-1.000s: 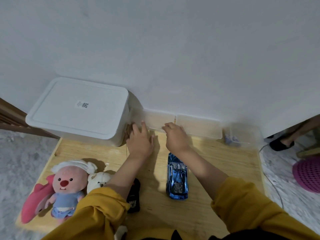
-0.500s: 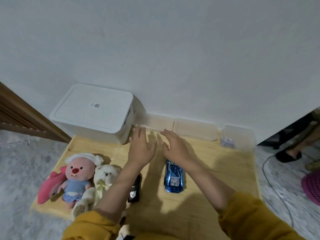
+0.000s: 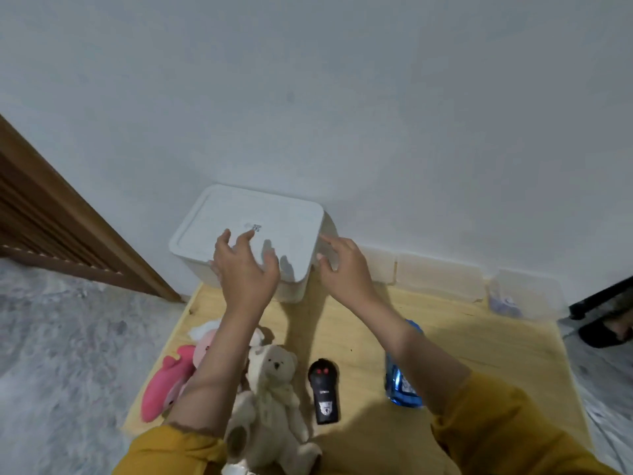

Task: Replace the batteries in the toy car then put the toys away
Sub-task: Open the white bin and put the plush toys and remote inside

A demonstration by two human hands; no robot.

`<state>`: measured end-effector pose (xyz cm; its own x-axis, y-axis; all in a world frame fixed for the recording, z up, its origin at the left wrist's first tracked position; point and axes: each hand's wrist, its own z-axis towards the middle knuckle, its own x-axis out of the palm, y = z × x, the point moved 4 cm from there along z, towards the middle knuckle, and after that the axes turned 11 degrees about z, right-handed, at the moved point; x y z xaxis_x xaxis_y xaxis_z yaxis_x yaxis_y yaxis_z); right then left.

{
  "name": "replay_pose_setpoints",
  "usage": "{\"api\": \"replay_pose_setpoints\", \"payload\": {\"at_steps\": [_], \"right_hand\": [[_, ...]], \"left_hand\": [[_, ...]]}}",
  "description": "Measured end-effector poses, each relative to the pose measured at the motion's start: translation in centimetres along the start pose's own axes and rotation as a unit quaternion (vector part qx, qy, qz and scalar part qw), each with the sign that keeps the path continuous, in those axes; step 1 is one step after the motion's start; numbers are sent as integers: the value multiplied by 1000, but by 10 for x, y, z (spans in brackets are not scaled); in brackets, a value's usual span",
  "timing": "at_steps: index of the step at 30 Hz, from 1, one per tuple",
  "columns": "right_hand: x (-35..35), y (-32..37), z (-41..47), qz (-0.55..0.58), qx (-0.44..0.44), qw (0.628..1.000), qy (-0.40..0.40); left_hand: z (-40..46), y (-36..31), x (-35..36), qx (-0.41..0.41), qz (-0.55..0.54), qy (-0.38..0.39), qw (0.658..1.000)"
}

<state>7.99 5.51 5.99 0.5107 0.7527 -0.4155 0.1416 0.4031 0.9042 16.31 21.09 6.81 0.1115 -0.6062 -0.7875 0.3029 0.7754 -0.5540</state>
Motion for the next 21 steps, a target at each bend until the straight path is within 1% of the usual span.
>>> {"api": "replay_pose_setpoints", "payload": {"at_steps": [2,5,9,14,19,21], "right_hand": [[19,4,8,-15,29,999,16],[43,7,14,-31,79,996,35],[58,12,16,-46,120,992,10],[60,18,15,-56,119,991,-6],[58,31,20,-81,78,993,-23],[57,37,23,-85,68,994,-26]], "left_hand": [[22,24,-6,-39,31,19,999],[48,57,-10,-91,80,71,990],[69,84,-13,-118,95,127,980],[82,88,-27,-101,21,125,987],[84,95,-32,-119,-3,121,986],[83,94,-37,-121,-14,107,987]]}}
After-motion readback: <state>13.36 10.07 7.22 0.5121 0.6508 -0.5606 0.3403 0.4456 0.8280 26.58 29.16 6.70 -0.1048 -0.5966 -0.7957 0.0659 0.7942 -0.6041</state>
